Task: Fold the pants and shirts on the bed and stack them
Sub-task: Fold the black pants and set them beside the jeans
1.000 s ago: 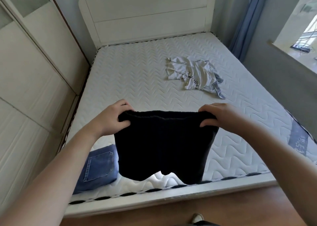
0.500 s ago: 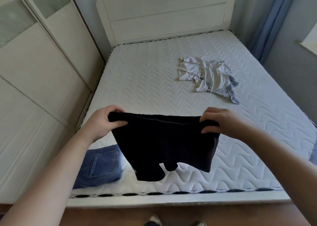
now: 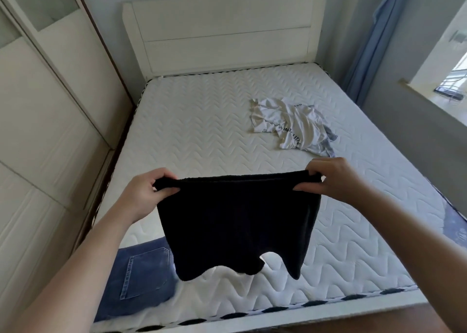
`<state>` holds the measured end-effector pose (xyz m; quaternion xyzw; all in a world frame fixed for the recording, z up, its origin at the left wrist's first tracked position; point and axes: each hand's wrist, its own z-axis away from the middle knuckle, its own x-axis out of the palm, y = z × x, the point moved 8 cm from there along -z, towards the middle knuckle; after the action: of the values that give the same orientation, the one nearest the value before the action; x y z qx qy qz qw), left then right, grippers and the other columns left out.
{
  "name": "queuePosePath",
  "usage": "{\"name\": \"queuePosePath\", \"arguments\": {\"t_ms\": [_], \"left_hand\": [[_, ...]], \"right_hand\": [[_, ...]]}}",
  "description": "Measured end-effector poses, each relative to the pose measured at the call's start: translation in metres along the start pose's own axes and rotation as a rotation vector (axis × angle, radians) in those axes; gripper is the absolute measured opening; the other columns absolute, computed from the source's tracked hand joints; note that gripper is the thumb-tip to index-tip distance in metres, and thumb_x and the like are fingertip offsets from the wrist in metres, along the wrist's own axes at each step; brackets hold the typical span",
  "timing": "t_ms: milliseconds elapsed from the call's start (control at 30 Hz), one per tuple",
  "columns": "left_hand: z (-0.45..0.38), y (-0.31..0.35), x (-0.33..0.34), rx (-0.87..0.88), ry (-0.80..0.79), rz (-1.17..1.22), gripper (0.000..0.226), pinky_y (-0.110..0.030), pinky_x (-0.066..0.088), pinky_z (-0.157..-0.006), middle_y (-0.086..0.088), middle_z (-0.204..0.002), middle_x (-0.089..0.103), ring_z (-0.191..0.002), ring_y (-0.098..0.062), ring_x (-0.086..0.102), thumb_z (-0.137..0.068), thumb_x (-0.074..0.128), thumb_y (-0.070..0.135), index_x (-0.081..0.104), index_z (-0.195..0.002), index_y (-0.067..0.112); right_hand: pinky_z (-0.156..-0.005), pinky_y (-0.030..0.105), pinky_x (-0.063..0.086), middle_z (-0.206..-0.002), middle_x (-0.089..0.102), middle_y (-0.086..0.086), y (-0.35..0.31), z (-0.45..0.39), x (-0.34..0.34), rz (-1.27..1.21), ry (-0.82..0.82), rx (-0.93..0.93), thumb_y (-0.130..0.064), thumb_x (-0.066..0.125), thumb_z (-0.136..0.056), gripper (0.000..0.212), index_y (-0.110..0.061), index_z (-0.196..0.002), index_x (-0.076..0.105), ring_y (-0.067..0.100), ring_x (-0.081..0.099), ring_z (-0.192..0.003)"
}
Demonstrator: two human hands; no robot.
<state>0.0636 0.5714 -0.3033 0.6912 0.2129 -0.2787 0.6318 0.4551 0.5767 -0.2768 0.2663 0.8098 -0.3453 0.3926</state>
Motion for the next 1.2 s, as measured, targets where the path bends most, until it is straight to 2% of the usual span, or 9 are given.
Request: {"name": "queuePosePath", "arguments": {"t_ms": [167,233,367,500,633,733,800,1100,1200], "left_hand": [[-0.014,-0.019,-0.004,-0.005,-0.054,0.084,0.024,-0.009,0.049,-0.070,0.010,-0.083,0.072,-0.078,-0.003,0.067,-0.081,0.077,0.016,0.070,-0.089,0.037],[-0.019,-0.017,-0.002,0.019,-0.128,0.098,0.022,-0.017,0.053,-0.075,0.009,-0.087,0.074,-0.084,-0.006,0.069,-0.080,0.078,0.018,0.071,-0.092,0.035],[-0.026,-0.001,0.006,0.088,-0.275,0.124,0.027,-0.015,0.054,-0.080,0.011,-0.098,0.075,-0.094,-0.007,0.070,-0.077,0.079,0.006,0.070,-0.085,0.030],[-0.031,0.017,0.025,0.100,-0.430,0.024,0.022,-0.019,0.054,-0.076,0.020,-0.105,0.072,-0.099,-0.002,0.068,-0.071,0.065,0.013,0.056,-0.082,0.030],[-0.039,0.030,0.033,0.079,-0.440,-0.077,0.040,-0.029,0.055,-0.076,0.019,-0.097,0.072,-0.086,-0.010,0.068,-0.070,0.060,0.013,0.058,-0.099,0.041],[-0.041,0.042,0.045,0.073,-0.469,-0.097,0.061,-0.014,0.051,-0.078,0.021,-0.098,0.069,-0.091,-0.002,0.065,-0.077,0.058,0.002,0.063,-0.115,0.048],[-0.043,0.052,0.056,0.066,-0.462,-0.097,0.056,-0.013,0.050,-0.081,0.019,-0.097,0.070,-0.092,0.002,0.064,-0.077,0.057,-0.002,0.070,-0.109,0.041],[-0.058,0.091,0.092,0.001,-0.447,0.066,0.036,-0.018,0.052,-0.072,0.007,-0.082,0.074,-0.078,-0.009,0.069,-0.069,0.053,0.011,0.075,-0.083,0.036],[-0.059,0.096,0.100,0.004,-0.483,0.090,0.036,-0.014,0.051,-0.069,0.007,-0.083,0.074,-0.077,-0.006,0.069,-0.066,0.051,0.014,0.075,-0.082,0.036]], "right_hand": [[-0.077,0.002,0.038,-0.095,0.062,-0.025,0.007,-0.002,0.003,-0.125,0.016,0.257,-0.060,0.066,-0.073,0.038,-0.046,-0.107,0.057,-0.003,0.057,-0.085],[-0.080,0.005,0.040,-0.102,0.061,-0.028,0.004,0.000,0.008,-0.097,-0.095,0.250,-0.055,0.062,-0.079,0.038,-0.047,-0.116,0.061,-0.003,0.058,-0.089],[-0.077,0.021,0.045,-0.093,0.060,-0.027,0.000,0.003,0.009,-0.010,-0.209,0.202,-0.022,0.075,-0.085,0.020,-0.032,-0.102,0.073,-0.002,0.058,-0.084],[-0.082,0.032,0.050,-0.098,0.065,-0.021,0.000,0.001,0.011,0.051,-0.254,0.210,-0.010,0.074,-0.084,0.034,-0.040,-0.094,0.065,0.002,0.057,-0.087],[-0.089,0.034,0.046,-0.099,0.064,-0.015,0.011,-0.001,0.019,0.085,-0.348,0.277,-0.014,0.067,-0.075,0.047,-0.053,-0.087,0.044,0.007,0.052,-0.091],[-0.100,0.021,0.030,-0.092,0.057,-0.027,0.014,-0.003,0.028,0.137,-0.413,0.204,-0.017,0.060,-0.072,0.052,-0.049,-0.109,0.046,-0.003,0.045,-0.093],[-0.098,0.013,0.017,-0.089,0.053,-0.032,0.014,-0.004,0.038,0.165,-0.466,0.161,-0.015,0.053,-0.071,0.064,-0.050,-0.125,0.044,-0.007,0.037,-0.093],[-0.114,0.040,0.010,-0.111,0.058,-0.014,0.049,0.032,0.099,0.258,-0.826,0.251,-0.022,0.054,-0.080,0.041,-0.033,-0.119,0.057,0.014,0.043,-0.122],[-0.118,0.042,0.015,-0.123,0.056,-0.014,0.044,0.034,0.113,0.031,-0.857,0.292,-0.041,0.069,-0.076,0.058,-0.034,-0.129,0.046,0.009,0.044,-0.119]]}}
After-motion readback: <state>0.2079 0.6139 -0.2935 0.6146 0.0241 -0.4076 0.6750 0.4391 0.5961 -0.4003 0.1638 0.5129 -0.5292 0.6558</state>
